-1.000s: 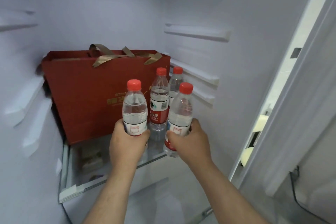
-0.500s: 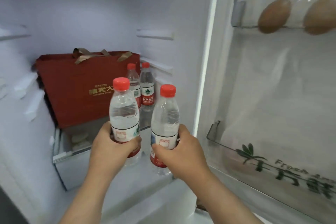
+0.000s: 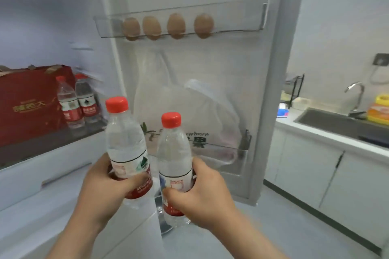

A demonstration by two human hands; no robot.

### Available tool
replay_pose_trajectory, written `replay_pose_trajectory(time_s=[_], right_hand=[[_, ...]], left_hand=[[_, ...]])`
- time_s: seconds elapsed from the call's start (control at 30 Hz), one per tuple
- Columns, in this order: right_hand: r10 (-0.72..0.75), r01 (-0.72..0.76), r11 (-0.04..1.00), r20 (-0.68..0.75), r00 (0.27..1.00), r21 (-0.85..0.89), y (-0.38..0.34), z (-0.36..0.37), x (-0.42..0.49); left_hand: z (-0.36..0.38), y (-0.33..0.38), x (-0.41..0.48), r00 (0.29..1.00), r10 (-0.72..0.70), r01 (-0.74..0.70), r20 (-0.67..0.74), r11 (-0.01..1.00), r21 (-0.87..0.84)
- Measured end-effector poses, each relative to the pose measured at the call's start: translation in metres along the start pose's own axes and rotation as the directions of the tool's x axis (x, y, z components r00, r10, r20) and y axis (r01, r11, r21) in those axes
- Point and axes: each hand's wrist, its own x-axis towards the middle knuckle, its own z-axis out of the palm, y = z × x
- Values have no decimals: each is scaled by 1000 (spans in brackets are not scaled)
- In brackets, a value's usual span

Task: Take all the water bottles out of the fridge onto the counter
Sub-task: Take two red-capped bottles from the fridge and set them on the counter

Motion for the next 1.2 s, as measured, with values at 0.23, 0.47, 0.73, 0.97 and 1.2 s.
replay_pose_trajectory(time_s=[0.23,0.47,0.73,0.97,1.2], right_hand=[[76,-93,995,-309,948,-40,50,-136,-82],[251,-302,953,-634,731,28,97,-252,-165],[338,-464,877,-848,408,126,164,-351,-240],[375,-536,820,-895,240,201,229,-430,-234],[413,-568,782,-896,162,257,284,-490,-213]], left_hand=[[112,59,-64,927,37,-15,374,998,-63],[248,109,-128,774,141,-66,617,987,-144],[407,118,-191,547,149,25,824,981,-194],[541,112,-203,401,105,101,910,982,-158],[647,114,-203,324,79,92,943,989,-115]])
